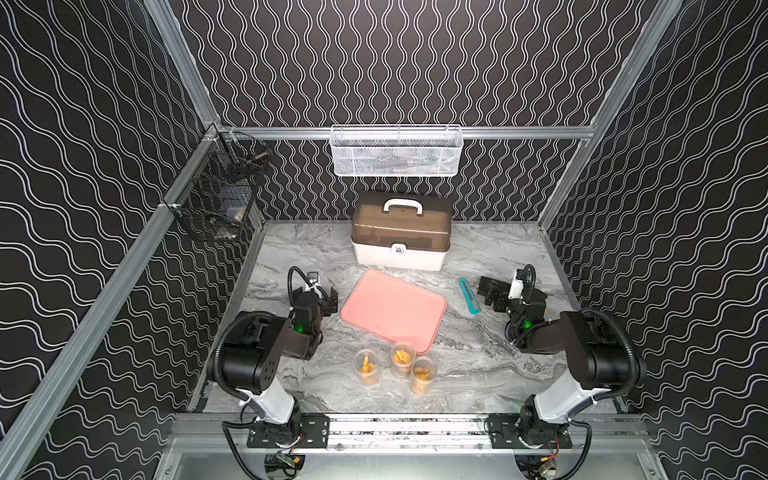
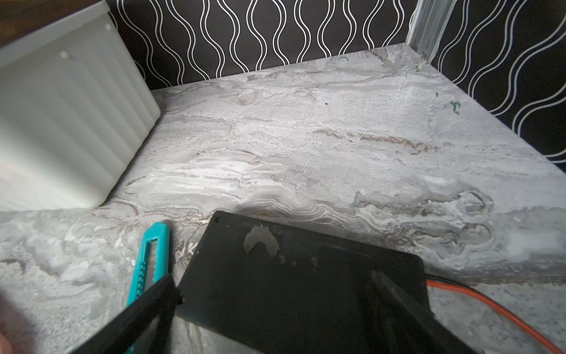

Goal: Pour the cookies out of the jar
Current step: Pick up the jar from the center of the board.

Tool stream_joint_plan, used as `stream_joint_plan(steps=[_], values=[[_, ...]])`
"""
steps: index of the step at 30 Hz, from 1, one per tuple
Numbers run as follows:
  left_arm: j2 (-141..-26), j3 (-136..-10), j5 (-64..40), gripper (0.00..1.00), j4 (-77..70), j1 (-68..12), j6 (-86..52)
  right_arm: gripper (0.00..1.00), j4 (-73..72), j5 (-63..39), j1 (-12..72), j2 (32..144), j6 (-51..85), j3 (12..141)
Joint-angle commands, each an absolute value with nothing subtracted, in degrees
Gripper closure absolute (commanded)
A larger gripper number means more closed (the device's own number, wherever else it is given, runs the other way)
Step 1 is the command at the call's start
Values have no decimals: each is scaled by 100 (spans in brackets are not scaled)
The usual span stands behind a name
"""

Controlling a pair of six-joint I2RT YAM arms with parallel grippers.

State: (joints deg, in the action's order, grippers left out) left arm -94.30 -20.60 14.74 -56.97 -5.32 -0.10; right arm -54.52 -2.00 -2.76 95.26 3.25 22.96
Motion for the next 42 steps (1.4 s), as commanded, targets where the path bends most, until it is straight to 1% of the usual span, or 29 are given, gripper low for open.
stream_joint_plan(steps=[1,23,25,28,30,31,32,34,35,37,38,40,42], values=[[-9448,-2075,1509,1,-5946,-527,-44,0,-5561,-172,-283,9534,343,2303],[-9448,-2074,1505,1,-5950,-523,-42,0,-5555,-170,-287,9533,350,2301],[-9448,-2080,1511,1,-5945,-527,-40,0,-5478,-302,-355,9545,424,2357],[-9439,-2070,1516,1,-5950,-527,-44,0,-5449,-193,-388,9541,466,2365],[-9274,-2098,2059,1,-5784,-570,-130,0,-5486,-10,-387,9492,515,2356],[-9107,-2076,1938,1,-5610,-555,-213,0,-5272,208,-387,9297,620,2394],[-8993,-2055,2170,1,-5676,-571,-136,0,-4660,477,-393,8964,706,2539],[-8481,-2304,2599,1,-4721,-598,-335,0,-3370,1009,-387,8342,944,3017],[-8217,-2486,2824,1,-4220,-598,-459,0,-2843,1289,-394,8084,1270,3300],[-7822,-2872,3098,1,-3392,-598,-607,0,-1813,1499,-430,7690,1716,3956],[-7609,-3200,3162,1,-2563,-598,-824,0,-1163,1517,-431,7544,1920,4410],[-7370,-3893,3278,1,-1203,-598,-1194,0,-3,1172,-431,7395,2127,5200],[-7285,-4620,3057,1,75,-598,-1507,0,411,653,-431,7280,2344,5575]])
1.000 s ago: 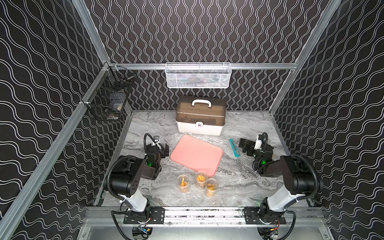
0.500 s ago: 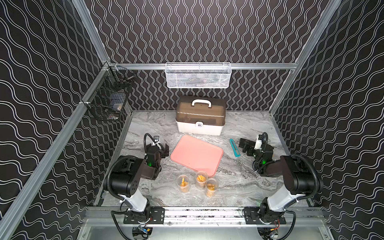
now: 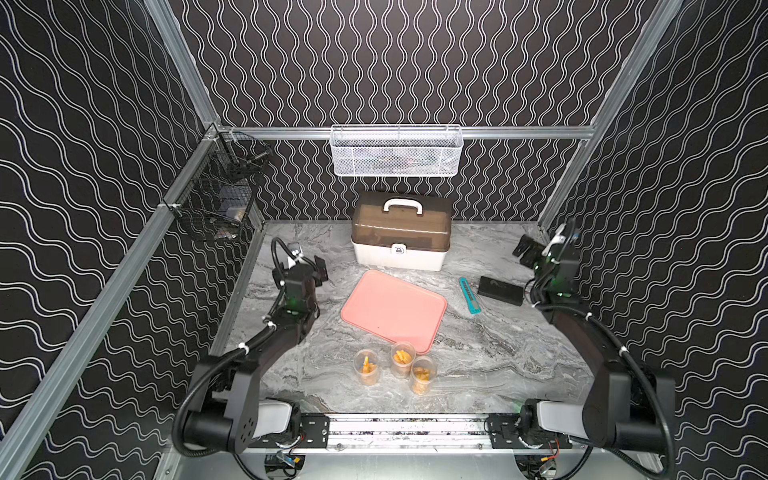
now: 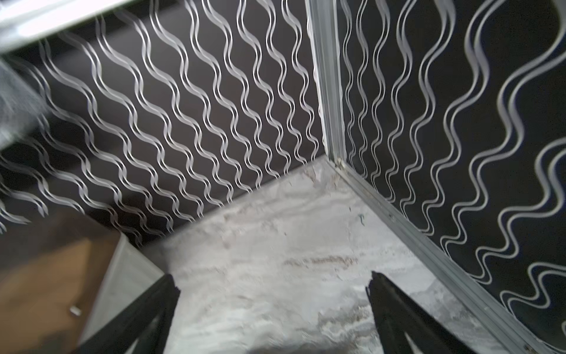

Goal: Pour the cookies out of the jar
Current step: Pick up the jar from the center of the board.

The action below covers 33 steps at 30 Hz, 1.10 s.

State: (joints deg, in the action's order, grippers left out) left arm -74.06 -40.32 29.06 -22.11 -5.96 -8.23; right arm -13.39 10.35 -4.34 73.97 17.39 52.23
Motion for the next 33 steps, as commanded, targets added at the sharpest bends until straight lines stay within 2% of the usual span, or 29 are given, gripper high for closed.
stream_joint_plan(steps=[1,3,6,11,14,18,22,26,33], values=[[-7270,-4913,2906,1,564,-598,-1652,0,440,379,-435,7223,2470,5617],[-7284,-5524,2348,1,1594,-598,-1997,0,680,-430,-431,7161,2702,5770],[-7221,-6159,986,1,2610,-599,-2047,0,1568,-1752,-374,7309,2933,6309],[-6695,-6509,-775,1,3682,-598,-2157,0,3188,-1912,526,7232,2507,7080],[-6337,-6556,-1719,1,4093,-606,-2217,0,3670,-2036,998,6905,2342,7069],[-5914,-6572,-2739,1,4437,-669,-2359,0,4050,-2855,1153,6411,2539,6686],[-5615,-6640,-3110,1,4874,-968,-2326,0,4870,-2913,1484,6111,2535,6559],[-5603,-6769,-2942,1,5426,-1337,-2149,0,5549,-2467,2011,5998,2574,6528],[-5334,-6418,-2883,1,5468,-1587,-2437,0,6440,-1203,3583,6368,2717,6859]])
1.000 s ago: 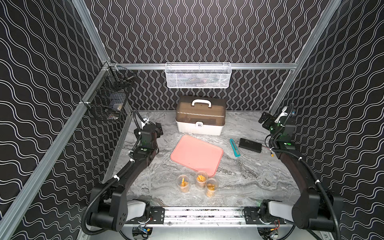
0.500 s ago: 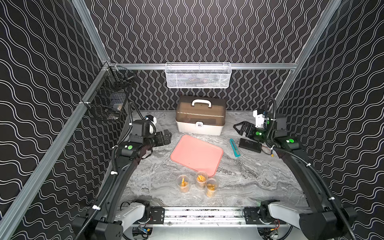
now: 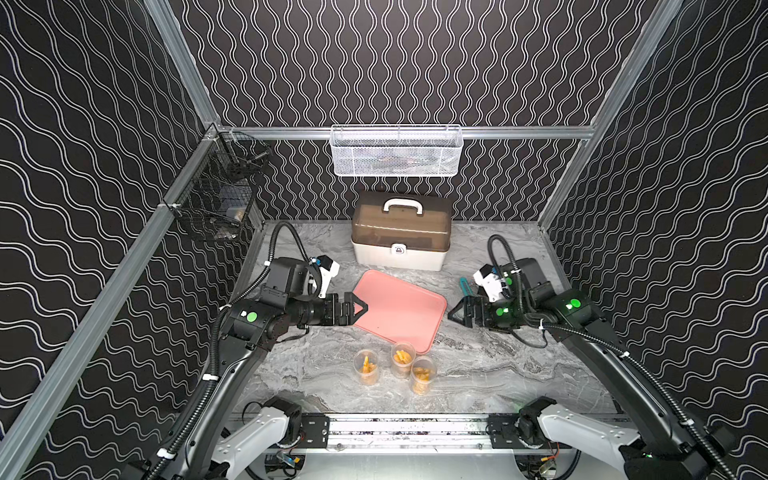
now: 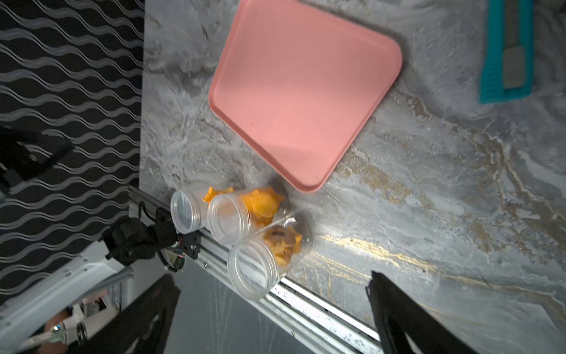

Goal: Pour the cookies out of the jar
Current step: Pick up the jar from the center of the board.

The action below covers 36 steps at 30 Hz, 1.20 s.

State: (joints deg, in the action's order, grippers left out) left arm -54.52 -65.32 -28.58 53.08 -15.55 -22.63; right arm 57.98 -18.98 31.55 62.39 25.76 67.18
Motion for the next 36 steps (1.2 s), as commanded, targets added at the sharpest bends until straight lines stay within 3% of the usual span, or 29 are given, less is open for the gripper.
stream_joint_plan(steps=[1,15,20,36], values=[[-5266,-6366,-2838,1,5467,-1597,-2471,0,6549,-992,3827,6449,2768,6926],[-5107,-6197,-2403,1,5782,-1644,-2349,0,6763,671,6950,8082,3808,7484],[-5081,-6229,-2279,1,5876,-1687,-2288,0,6679,813,7305,8409,4020,7576],[-5112,-6370,-2074,1,5976,-1731,-2200,0,6459,979,7286,8675,4011,7251]])
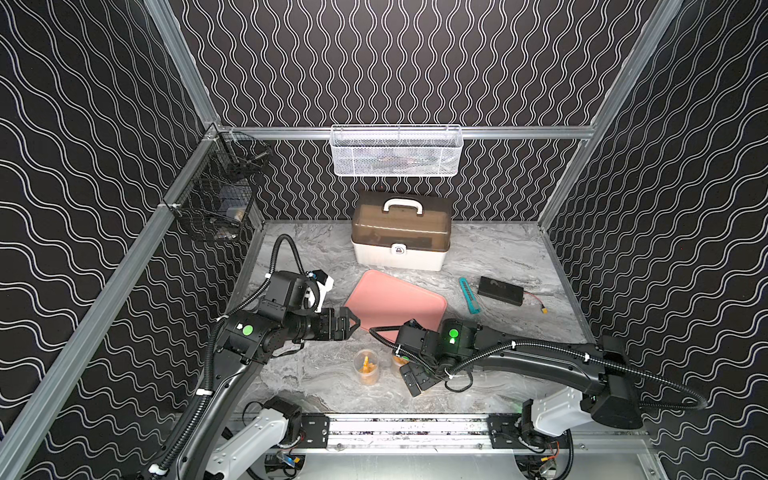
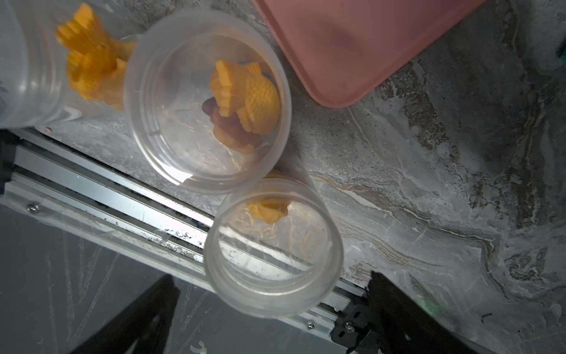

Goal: Pour the cookies out of the jar
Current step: Pick up the jar from the center of the board.

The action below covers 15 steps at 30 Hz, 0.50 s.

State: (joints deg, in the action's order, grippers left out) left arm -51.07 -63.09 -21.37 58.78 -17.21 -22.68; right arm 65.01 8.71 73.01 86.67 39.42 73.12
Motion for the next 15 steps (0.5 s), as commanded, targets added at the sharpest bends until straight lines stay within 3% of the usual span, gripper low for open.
stream_joint_plan(steps=[1,15], values=[[-5115,-6364,-2075,1,5976,-1730,-2204,0,6411,956,7253,8659,3997,7199],[-5113,-6354,-2014,1,6020,-1740,-2173,1,5924,605,6927,8776,3818,6842]])
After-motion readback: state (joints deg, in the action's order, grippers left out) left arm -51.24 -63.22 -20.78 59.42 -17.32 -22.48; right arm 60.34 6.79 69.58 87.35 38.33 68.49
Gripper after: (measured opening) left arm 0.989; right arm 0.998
